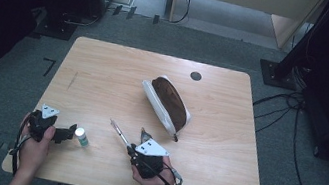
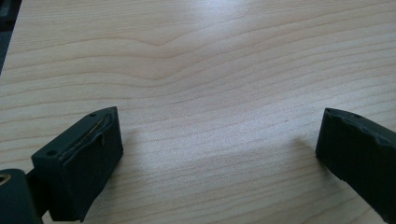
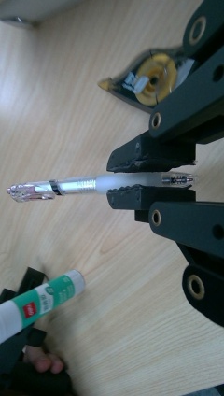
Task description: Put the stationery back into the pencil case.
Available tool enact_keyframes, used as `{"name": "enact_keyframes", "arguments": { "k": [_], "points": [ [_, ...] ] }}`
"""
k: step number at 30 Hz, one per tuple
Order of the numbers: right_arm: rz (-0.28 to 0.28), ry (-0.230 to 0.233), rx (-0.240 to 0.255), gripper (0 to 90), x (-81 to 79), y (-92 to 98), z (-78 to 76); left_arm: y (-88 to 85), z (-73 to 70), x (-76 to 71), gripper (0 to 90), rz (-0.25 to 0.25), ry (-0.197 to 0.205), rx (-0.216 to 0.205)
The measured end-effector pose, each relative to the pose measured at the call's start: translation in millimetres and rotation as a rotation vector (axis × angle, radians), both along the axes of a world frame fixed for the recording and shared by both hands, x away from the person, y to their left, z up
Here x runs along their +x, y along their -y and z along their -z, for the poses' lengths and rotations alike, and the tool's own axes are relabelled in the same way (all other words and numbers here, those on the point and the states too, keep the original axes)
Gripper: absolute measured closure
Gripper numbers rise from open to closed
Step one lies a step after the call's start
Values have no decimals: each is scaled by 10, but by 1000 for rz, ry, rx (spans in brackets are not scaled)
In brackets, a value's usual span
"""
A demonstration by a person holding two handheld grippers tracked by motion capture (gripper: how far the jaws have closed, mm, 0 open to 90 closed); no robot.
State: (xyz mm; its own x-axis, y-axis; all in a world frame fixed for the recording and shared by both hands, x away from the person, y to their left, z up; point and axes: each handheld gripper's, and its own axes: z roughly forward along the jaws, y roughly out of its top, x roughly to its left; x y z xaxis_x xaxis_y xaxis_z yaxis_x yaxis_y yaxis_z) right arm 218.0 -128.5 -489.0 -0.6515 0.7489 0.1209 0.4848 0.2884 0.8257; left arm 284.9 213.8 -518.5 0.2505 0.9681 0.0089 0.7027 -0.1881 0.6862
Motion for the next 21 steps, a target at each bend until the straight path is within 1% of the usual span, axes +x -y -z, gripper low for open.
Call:
{"name": "enact_keyframes", "arguments": {
  "k": [7,10,16,18,21],
  "points": [
    [20,29,11,814,53,106,-178,0,-1,0,5,0,-1,0],
    [25,54,4,814,83,143,-258,0,0,0,5,0,-1,0],
    [43,69,26,814,165,227,-421,0,0,0,5,0,0,0],
    [49,83,32,814,196,275,-477,0,0,0,5,0,0,0],
    [68,92,36,814,251,358,-550,0,0,0,5,0,0,0]
  ]
}}
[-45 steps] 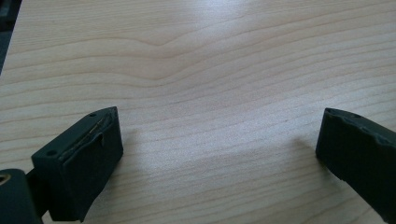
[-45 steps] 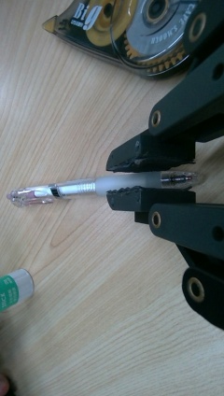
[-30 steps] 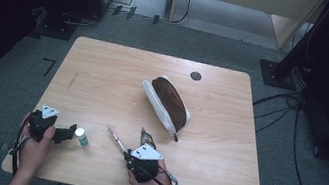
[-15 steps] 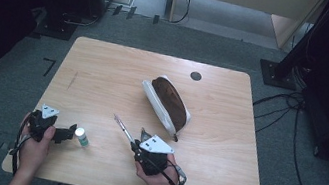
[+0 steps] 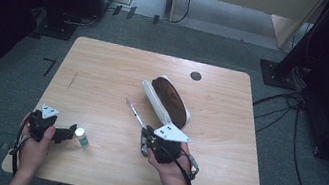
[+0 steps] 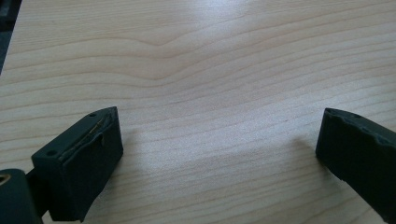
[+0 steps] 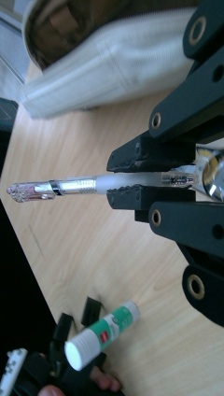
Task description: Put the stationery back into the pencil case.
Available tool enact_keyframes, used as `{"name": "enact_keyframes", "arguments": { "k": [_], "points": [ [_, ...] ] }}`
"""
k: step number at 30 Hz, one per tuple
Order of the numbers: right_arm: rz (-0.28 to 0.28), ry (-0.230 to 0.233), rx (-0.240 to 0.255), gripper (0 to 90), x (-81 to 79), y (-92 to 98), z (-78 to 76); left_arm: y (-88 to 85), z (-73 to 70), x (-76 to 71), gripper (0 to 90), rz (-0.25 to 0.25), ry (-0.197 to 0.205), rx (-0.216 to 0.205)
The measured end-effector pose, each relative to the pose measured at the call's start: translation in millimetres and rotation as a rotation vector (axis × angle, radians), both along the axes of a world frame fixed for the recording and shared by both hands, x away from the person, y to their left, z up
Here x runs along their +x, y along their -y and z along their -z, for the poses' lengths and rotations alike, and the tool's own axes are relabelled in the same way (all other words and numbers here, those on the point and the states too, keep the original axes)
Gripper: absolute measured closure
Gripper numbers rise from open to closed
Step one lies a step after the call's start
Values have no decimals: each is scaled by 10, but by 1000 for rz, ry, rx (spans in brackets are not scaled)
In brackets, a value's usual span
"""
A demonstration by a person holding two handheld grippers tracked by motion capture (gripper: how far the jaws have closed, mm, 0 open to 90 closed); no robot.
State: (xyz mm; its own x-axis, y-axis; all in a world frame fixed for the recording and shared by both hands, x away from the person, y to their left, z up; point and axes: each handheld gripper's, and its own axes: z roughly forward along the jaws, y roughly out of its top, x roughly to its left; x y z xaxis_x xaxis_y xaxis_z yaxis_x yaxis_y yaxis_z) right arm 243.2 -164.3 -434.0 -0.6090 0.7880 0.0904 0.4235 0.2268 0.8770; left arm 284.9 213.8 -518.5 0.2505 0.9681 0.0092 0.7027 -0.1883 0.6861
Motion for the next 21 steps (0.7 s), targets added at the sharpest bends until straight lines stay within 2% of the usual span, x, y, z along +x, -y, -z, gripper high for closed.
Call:
{"name": "enact_keyframes", "arguments": {
  "k": [9,14,21],
  "points": [
    [55,34,30,814,179,269,-228,0,0,0,5,0,-1,0],
    [79,56,14,814,275,367,-322,-1,-2,0,5,1,-2,0],
    [112,58,18,814,424,491,-360,0,-1,0,5,0,0,0]
  ]
}}
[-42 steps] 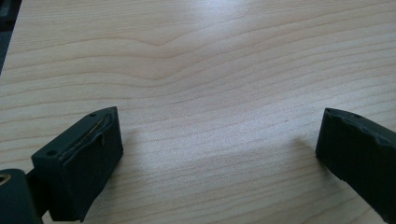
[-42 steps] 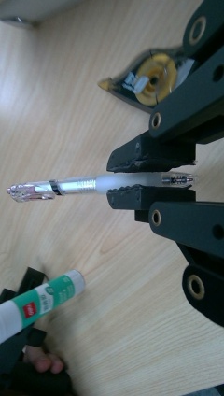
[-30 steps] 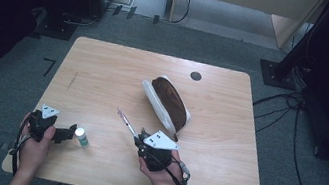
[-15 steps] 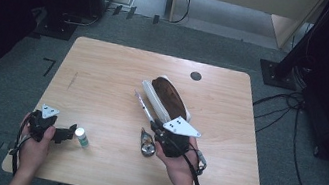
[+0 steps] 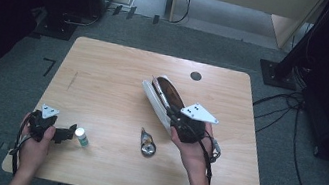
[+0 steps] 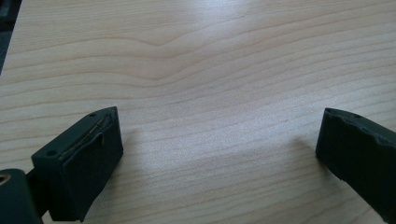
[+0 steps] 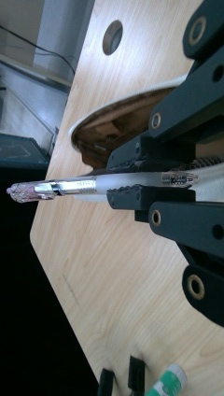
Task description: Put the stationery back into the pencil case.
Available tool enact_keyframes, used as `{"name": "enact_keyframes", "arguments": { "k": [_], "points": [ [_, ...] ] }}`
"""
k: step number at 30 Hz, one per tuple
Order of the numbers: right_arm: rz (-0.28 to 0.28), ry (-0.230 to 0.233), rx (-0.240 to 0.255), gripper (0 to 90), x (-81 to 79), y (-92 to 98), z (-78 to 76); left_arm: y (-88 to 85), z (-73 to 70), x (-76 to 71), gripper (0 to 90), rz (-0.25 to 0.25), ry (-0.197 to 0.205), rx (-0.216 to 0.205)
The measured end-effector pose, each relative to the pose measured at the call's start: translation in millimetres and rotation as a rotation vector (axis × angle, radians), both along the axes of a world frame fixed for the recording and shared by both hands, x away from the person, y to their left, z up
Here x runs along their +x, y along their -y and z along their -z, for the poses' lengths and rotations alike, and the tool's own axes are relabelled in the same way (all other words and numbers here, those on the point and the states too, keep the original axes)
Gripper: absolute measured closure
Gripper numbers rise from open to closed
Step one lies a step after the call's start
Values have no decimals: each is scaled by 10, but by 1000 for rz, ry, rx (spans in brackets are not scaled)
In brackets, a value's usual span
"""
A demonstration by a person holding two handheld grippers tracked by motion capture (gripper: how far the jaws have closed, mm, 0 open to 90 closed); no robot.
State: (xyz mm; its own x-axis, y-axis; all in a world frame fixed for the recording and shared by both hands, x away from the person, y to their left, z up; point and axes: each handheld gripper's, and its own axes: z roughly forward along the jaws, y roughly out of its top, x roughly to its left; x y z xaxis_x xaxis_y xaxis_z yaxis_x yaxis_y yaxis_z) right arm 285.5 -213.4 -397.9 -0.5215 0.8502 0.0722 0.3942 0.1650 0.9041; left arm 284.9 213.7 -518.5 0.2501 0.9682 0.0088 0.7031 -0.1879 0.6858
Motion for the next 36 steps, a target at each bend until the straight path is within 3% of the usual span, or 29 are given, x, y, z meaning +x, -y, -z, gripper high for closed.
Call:
{"name": "enact_keyframes", "arguments": {
  "k": [10,22,36],
  "points": [
    [52,-60,-6,814,240,159,173,1,1,1,5,-1,1,-2],
    [73,-127,-40,813,441,187,446,0,0,0,5,1,0,0],
    [46,-205,-103,812,544,94,683,-1,0,0,5,1,0,0]
  ]
}}
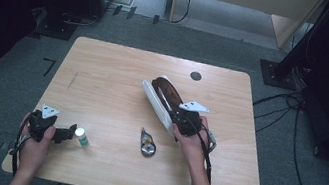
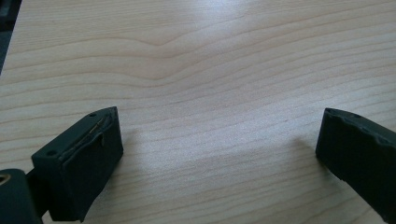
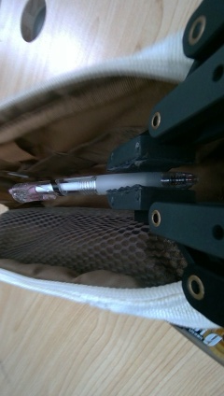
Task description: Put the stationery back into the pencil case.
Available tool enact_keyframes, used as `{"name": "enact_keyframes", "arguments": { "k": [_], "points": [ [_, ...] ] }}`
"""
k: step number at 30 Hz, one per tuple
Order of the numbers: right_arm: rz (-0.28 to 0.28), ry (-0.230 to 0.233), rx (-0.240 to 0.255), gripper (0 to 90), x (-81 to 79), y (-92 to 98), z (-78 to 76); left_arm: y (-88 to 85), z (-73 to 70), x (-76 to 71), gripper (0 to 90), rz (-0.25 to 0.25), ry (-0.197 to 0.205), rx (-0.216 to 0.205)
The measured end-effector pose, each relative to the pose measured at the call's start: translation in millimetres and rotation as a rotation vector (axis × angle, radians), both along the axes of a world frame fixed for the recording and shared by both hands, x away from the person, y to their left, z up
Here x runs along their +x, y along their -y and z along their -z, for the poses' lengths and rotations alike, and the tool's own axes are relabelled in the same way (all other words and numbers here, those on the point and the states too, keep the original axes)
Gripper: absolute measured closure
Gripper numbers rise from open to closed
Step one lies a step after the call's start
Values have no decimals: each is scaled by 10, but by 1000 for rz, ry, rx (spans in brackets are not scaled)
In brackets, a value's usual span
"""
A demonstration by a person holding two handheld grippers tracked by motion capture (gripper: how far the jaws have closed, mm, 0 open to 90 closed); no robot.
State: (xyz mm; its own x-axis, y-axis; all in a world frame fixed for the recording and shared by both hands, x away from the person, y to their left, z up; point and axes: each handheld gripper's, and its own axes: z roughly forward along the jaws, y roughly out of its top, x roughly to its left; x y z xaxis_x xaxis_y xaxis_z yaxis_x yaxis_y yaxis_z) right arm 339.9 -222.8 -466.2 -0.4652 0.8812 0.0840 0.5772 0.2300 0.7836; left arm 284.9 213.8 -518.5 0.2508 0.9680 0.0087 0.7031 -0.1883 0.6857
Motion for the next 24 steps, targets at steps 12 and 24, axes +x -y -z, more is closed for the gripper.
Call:
{"name": "enact_keyframes", "arguments": {
  "k": [12,24],
  "points": [
    [5,-84,-16,808,62,-5,61,0,0,0,5,0,1,0],
    [28,-17,23,747,-15,64,-58,0,0,0,5,-1,1,0]
  ]
}}
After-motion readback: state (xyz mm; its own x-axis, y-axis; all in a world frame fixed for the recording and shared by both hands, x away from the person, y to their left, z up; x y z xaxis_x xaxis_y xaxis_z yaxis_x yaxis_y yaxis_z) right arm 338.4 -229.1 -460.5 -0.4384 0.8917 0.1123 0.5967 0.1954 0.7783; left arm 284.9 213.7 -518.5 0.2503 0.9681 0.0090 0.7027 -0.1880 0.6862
